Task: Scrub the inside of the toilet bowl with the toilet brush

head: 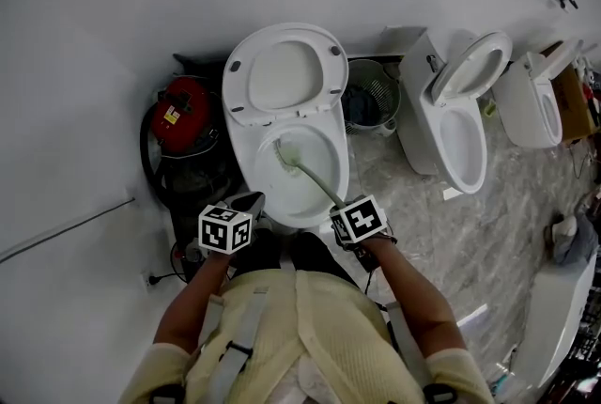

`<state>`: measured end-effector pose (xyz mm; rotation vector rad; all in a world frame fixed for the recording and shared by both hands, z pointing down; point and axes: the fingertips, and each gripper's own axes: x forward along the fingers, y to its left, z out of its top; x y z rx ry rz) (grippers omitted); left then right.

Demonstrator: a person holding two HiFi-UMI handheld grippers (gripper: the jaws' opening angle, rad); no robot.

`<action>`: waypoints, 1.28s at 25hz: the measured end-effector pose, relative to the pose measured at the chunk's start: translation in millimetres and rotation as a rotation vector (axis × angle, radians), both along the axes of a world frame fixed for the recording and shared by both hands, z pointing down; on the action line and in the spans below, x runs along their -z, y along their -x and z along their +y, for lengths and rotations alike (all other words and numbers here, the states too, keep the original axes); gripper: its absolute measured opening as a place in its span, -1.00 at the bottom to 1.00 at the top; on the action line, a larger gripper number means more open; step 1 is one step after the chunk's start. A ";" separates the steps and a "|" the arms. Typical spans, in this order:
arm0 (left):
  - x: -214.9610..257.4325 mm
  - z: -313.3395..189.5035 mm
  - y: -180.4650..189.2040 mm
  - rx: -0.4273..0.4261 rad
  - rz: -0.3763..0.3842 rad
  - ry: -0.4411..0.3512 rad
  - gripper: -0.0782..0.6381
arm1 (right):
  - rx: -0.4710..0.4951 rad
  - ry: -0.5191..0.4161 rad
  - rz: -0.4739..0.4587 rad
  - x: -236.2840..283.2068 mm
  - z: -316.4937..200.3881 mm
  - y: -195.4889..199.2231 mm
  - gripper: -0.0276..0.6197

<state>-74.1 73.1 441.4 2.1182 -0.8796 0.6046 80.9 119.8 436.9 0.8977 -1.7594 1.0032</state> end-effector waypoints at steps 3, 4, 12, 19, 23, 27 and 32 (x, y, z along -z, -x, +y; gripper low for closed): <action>5.6 0.4 -2.3 -0.002 0.000 -0.006 -0.75 | 0.004 -0.005 -0.014 4.4 2.2 1.0 -0.87; 7.1 0.5 -3.4 -0.002 0.002 -0.007 -0.75 | 0.002 -0.001 -0.012 4.4 3.8 -0.2 -0.87; 13.1 -0.9 -8.2 -0.013 0.000 -0.009 -0.75 | -0.005 -0.025 -0.014 9.9 1.8 -0.1 -0.87; 12.2 -0.5 -11.3 -0.011 0.002 -0.002 -0.75 | -0.028 -0.009 -0.026 8.2 3.6 -3.1 -0.87; 11.3 0.0 -13.8 -0.017 0.007 0.008 -0.75 | -0.030 -0.030 -0.040 11.5 -2.1 -2.5 -0.87; 10.5 1.7 -16.1 -0.021 0.011 0.016 -0.75 | -0.031 -0.031 -0.036 10.8 -1.4 -4.8 -0.87; 9.8 1.3 -18.4 -0.024 0.011 0.020 -0.75 | -0.043 -0.054 -0.050 11.0 -4.9 -7.0 -0.87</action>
